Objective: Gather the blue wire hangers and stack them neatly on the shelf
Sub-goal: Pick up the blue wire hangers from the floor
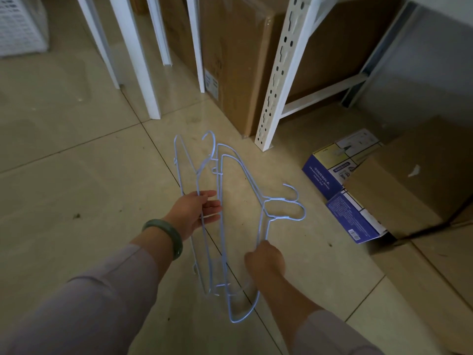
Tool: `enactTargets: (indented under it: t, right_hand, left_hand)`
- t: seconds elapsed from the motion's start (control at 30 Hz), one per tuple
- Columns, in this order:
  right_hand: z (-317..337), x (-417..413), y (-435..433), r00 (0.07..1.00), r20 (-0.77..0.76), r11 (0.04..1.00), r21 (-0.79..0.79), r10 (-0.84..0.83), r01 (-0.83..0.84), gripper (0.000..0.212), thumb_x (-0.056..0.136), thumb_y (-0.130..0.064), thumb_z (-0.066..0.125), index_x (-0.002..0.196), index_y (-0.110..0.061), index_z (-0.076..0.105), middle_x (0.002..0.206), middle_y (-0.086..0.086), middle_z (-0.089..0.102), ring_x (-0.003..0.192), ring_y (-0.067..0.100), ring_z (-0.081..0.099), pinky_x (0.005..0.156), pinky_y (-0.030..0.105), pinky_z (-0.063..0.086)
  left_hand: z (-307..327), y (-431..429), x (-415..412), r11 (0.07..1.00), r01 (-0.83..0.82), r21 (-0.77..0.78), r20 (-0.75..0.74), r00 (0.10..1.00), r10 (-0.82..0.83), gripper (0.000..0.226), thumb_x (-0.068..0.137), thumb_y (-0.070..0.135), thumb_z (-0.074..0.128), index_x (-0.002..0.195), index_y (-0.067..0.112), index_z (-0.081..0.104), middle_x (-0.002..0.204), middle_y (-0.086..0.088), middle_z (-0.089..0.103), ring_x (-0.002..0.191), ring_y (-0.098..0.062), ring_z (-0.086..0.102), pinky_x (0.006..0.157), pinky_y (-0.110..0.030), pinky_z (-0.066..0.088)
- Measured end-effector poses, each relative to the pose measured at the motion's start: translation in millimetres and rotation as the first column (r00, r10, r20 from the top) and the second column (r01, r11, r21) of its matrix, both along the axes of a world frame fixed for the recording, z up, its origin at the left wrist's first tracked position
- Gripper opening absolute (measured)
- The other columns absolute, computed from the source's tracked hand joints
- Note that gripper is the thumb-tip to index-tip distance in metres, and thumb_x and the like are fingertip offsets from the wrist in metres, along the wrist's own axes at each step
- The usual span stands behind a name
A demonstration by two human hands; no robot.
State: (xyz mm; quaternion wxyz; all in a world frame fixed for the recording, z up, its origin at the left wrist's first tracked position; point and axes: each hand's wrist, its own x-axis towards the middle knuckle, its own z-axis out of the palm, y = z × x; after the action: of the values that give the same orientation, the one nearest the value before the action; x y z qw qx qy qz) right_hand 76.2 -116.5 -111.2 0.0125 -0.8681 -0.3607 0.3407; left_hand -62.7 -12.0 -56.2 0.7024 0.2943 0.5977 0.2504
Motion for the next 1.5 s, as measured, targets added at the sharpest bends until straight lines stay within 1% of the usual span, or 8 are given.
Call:
enactTargets:
  t: [0.13, 0.23, 0.33, 0.43, 0.6, 1.2, 1.33, 1.5]
  right_hand:
    - [14.1, -13.1, -3.4, 0.981, -0.133, 0.936, 0.339, 0.141, -0.089, 0.011, 0.083, -0.024, 0.049, 0.076, -0.019, 0.043, 0.071, 0.006, 0.057, 0.073, 0.031, 0.058, 0.066, 0.037, 0.05]
    - [22.2, -26.4, -9.2, 0.92, -0.11, 0.858, 0.417, 0.376, -0.301, 0.01, 0.089, -0.027, 0.047, 0.087, -0.017, 0.048, 0.073, 0.008, 0.058, 0.077, 0.032, 0.059, 0.067, 0.035, 0.045]
    - [21.6, -36.0, -13.7, 0.855, -0.118, 0.795, 0.45, 0.505, -0.407, 0.021, 0.095, -0.032, 0.042, 0.099, -0.013, 0.051, 0.091, 0.016, 0.068, 0.088, 0.034, 0.061, 0.073, 0.038, 0.045]
    - [7.4, -31.3, -15.2, 0.926, -0.023, 0.872, 0.347, 0.377, -0.346, 0.022, 0.095, -0.028, 0.04, 0.103, -0.013, 0.053, 0.099, 0.013, 0.068, 0.095, 0.032, 0.062, 0.078, 0.037, 0.048]
    - [-12.1, -2.2, -26.9, 0.991, 0.132, 0.999, -0.034, 0.018, -0.014, 0.036, 0.085, -0.014, 0.051, 0.119, -0.01, 0.041, 0.12, 0.011, 0.06, 0.112, 0.026, 0.058, 0.09, 0.035, 0.05]
    - [-5.8, 7.7, -15.7, 0.999, 0.002, 0.995, -0.094, 0.035, -0.034, 0.031, 0.08, -0.025, 0.057, 0.104, -0.008, 0.066, 0.109, 0.009, 0.069, 0.104, 0.026, 0.064, 0.085, 0.03, 0.051]
    - [2.4, 7.5, -1.3, 0.912, -0.344, 0.955, 0.106, -0.225, 0.276, 0.012, 0.075, -0.013, 0.059, 0.082, -0.006, 0.066, 0.06, 0.008, 0.067, 0.06, 0.024, 0.065, 0.068, 0.034, 0.058]
    - [20.5, -2.6, 23.0, 0.657, -0.753, 0.913, 0.24, -0.04, 0.33, 0.025, 0.082, 0.01, 0.055, 0.097, -0.009, 0.052, 0.072, 0.007, 0.061, 0.063, 0.016, 0.058, 0.056, 0.02, 0.05]
  left_hand:
    - [1.0, 1.0, -0.9, 1.0, -0.011, 0.005, 0.017, 1.0, 0.011, 0.034, 0.099, 0.008, 0.033, 0.126, 0.002, 0.051, 0.107, -0.014, 0.063, 0.096, -0.028, 0.06, 0.078, -0.033, 0.051]
    - [3.3, -0.5, 0.5, 1.0, -0.001, -0.005, 0.079, 0.997, 0.001, 0.034, 0.099, 0.01, 0.033, 0.128, 0.006, 0.048, 0.113, -0.012, 0.061, 0.105, -0.029, 0.056, 0.08, -0.034, 0.049]
    - [5.7, -0.7, 1.9, 0.998, -0.041, -0.043, 0.163, 0.985, 0.048, 0.026, 0.099, 0.018, 0.033, 0.106, 0.013, 0.057, 0.089, -0.009, 0.064, 0.076, -0.022, 0.065, 0.067, -0.032, 0.051]
    - [3.0, 1.6, -2.1, 0.992, -0.119, -0.044, 0.177, 0.976, 0.125, 0.028, 0.1, 0.02, 0.031, 0.092, 0.014, 0.057, 0.069, -0.006, 0.053, 0.049, -0.014, 0.053, 0.054, -0.027, 0.047]
    - [4.1, 0.2, -11.6, 0.997, -0.072, -0.004, 0.152, 0.986, 0.072, 0.03, 0.1, 0.02, 0.031, 0.089, 0.015, 0.059, 0.077, -0.007, 0.059, 0.07, -0.02, 0.058, 0.067, -0.033, 0.049]
    - [14.2, -4.8, -14.7, 1.0, -0.021, -0.02, 0.166, 0.986, 0.024, 0.027, 0.1, 0.017, 0.032, 0.095, 0.013, 0.059, 0.088, -0.008, 0.066, 0.086, -0.024, 0.065, 0.077, -0.04, 0.052]
    - [13.9, -6.0, -17.3, 1.0, 0.004, -0.018, 0.158, 0.988, -0.001, 0.028, 0.1, 0.019, 0.032, 0.096, 0.014, 0.059, 0.094, -0.008, 0.067, 0.091, -0.024, 0.065, 0.078, -0.04, 0.053]
    - [18.1, -5.4, -14.2, 0.999, 0.016, 0.036, 0.124, 0.992, -0.02, 0.026, 0.1, 0.016, 0.032, 0.108, 0.008, 0.055, 0.12, -0.016, 0.061, 0.107, -0.032, 0.057, 0.084, -0.04, 0.052]
